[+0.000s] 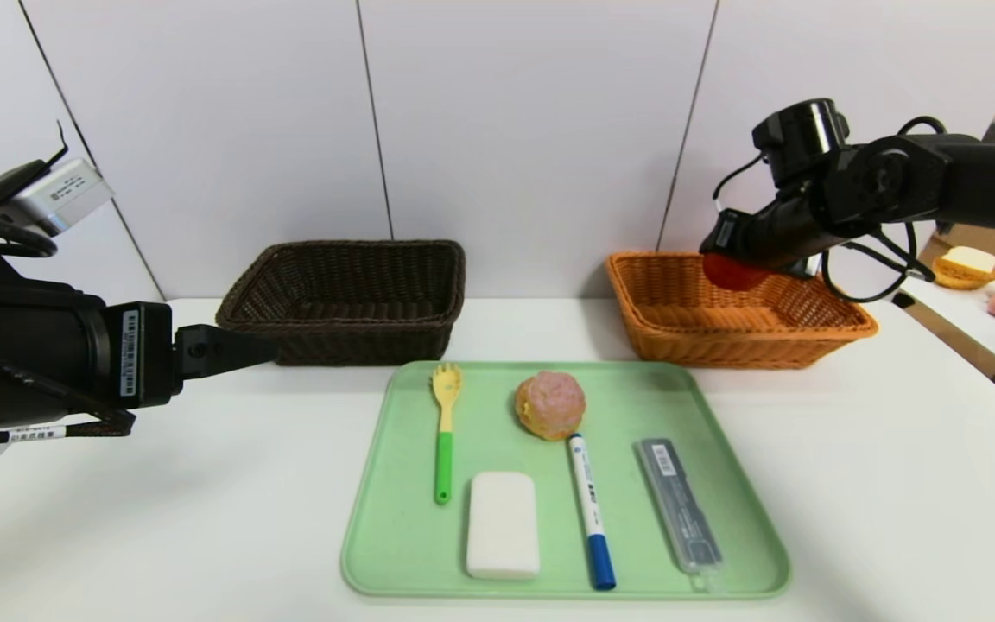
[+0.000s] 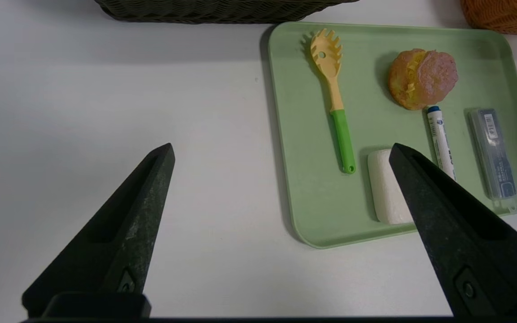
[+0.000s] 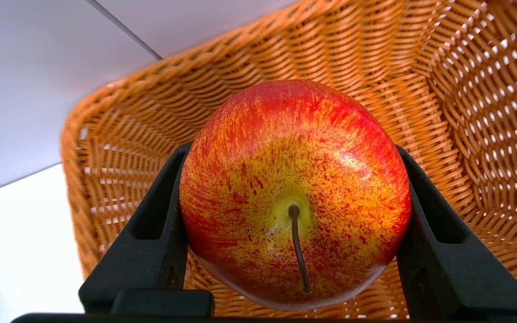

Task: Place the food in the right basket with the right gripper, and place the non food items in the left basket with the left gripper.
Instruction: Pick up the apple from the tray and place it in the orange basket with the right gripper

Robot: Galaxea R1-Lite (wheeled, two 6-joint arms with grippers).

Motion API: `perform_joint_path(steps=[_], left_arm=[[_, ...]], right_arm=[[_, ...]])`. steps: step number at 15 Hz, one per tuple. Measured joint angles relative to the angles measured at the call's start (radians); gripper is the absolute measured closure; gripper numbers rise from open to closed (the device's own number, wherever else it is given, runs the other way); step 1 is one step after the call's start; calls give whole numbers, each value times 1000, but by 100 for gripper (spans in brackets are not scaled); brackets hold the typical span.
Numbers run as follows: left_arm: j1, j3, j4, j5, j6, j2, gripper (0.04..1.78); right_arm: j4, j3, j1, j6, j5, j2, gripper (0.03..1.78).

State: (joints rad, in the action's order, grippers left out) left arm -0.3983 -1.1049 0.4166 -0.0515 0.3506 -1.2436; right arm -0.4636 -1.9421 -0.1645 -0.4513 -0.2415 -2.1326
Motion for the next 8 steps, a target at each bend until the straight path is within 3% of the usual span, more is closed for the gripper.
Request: perform_joint_path(steps=[8], left_arm=[[0,14,-1,0,-1,-3,13]], right_arm=[[0,-1,43,-2,-1,-58,59]])
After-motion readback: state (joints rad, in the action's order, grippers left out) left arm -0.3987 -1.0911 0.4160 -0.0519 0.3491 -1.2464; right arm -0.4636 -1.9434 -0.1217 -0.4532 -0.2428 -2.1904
